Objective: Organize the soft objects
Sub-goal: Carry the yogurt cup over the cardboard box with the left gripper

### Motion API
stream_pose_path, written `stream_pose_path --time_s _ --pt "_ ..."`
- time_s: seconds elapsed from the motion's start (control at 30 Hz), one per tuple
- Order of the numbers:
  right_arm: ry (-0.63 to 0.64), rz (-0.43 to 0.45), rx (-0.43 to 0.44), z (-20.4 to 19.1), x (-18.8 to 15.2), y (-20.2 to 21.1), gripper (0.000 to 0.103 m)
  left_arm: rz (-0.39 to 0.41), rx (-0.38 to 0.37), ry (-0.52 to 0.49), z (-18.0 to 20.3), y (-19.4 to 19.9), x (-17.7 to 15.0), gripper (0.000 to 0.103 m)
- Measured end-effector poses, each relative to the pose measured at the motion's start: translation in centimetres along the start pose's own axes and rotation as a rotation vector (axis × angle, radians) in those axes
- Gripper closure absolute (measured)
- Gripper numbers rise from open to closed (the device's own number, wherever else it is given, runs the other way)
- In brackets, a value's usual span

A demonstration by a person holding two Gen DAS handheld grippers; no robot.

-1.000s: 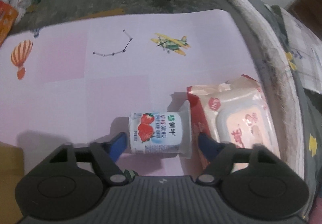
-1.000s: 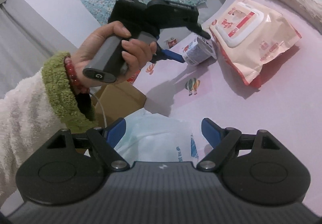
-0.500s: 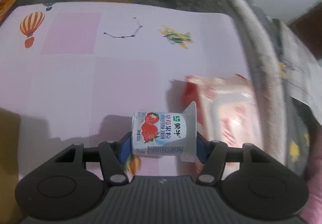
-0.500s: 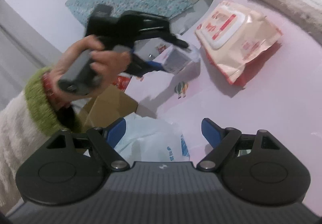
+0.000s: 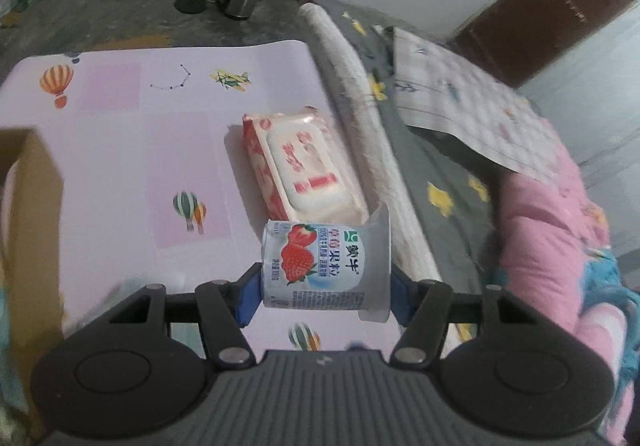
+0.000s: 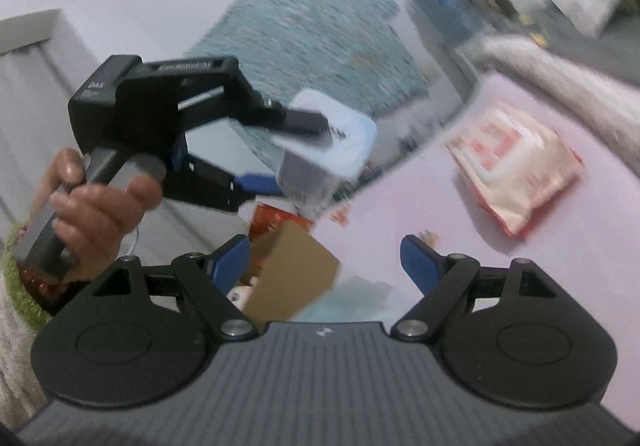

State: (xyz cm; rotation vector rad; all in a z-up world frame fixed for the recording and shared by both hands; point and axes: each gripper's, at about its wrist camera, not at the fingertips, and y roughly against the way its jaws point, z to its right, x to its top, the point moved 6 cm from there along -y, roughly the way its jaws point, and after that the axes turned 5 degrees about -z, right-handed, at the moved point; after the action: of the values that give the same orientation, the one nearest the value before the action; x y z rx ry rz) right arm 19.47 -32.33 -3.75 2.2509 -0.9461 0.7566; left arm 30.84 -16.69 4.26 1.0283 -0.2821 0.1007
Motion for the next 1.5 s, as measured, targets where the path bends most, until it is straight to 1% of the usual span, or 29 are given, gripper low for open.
stream_pose_path --time_s 0.13,0.27,0.37,0.53,0.7,0.8,0.9,0.97,1.0,1.07,1.17,1.2,1.23,1.37,1.47,1.5 --pt "0.08 0.031 0.051 -4.2 -0.3 1.3 0.02 0.048 -0.068 0.018 -0.2 4.5 -3.8 0.04" --pt "0.134 0.035 0.104 -7.8 -0.9 2.2 0.019 0.096 -0.139 0.078 -2.0 8.0 -7.5 0.04" --pt "0.165 0.008 0.147 -10.5 -1.8 2.2 0.019 0.123 -0.167 0.136 -4.3 9.8 -10.5 0.04" --pt "0.202 -0.044 0.208 -14.9 -3.4 1.1 0.019 0.175 -0.221 0.23 -8.0 11.8 -14.2 0.04" --pt "0.211 -0.102 0.227 -18.8 -5.5 -0.7 0.019 0.221 -0.285 0.301 -11.4 14.0 -17.2 0.04" --pt "0.261 -0.124 0.212 -21.3 -6.8 -1.6 0.021 0.238 -0.301 0.332 -13.1 14.8 -18.3 0.04" --pt "0.335 -0.14 0.195 -24.0 -7.9 -2.4 0.03 0.259 -0.311 0.356 -15.0 15.9 -19.3 0.04" --pt "0.386 -0.163 0.185 -26.1 -8.9 -3.2 0.037 0.269 -0.324 0.372 -16.2 16.5 -19.9 0.04" --pt "0.403 -0.171 0.179 -26.8 -9.2 -3.6 0.039 0.273 -0.33 0.378 -16.7 16.7 -20.0 0.04" --pt "0.432 -0.184 0.163 -28.2 -9.8 -4.6 0.043 0.287 -0.335 0.39 -17.9 17.1 -20.3 0.04" --pt "0.44 -0.214 0.177 -29.9 -10.2 -6.7 0.045 0.3 -0.348 0.411 -19.5 17.6 -20.6 0.04" --pt "0.45 -0.219 0.177 -30.4 -10.5 -7.1 0.046 0.3 -0.349 0.415 -20.0 17.7 -20.6 0.041" --pt "0.457 -0.231 0.186 -30.9 -10.7 -7.8 0.055 0.298 -0.346 0.418 -20.6 17.7 -20.5 0.041" --pt "0.488 -0.281 0.157 -32.4 -11.5 -11.4 0.055 0.332 -0.332 0.451 -23.0 18.0 -20.2 0.037" --pt "0.471 -0.338 0.142 -32.7 -12.1 -14.2 0.055 0.342 -0.331 0.491 -25.1 18.0 -20.1 0.037" --pt "0.474 -0.356 0.13 -32.7 -12.3 -14.9 0.055 0.357 -0.318 0.505 -26.0 18.1 -20.0 0.037"
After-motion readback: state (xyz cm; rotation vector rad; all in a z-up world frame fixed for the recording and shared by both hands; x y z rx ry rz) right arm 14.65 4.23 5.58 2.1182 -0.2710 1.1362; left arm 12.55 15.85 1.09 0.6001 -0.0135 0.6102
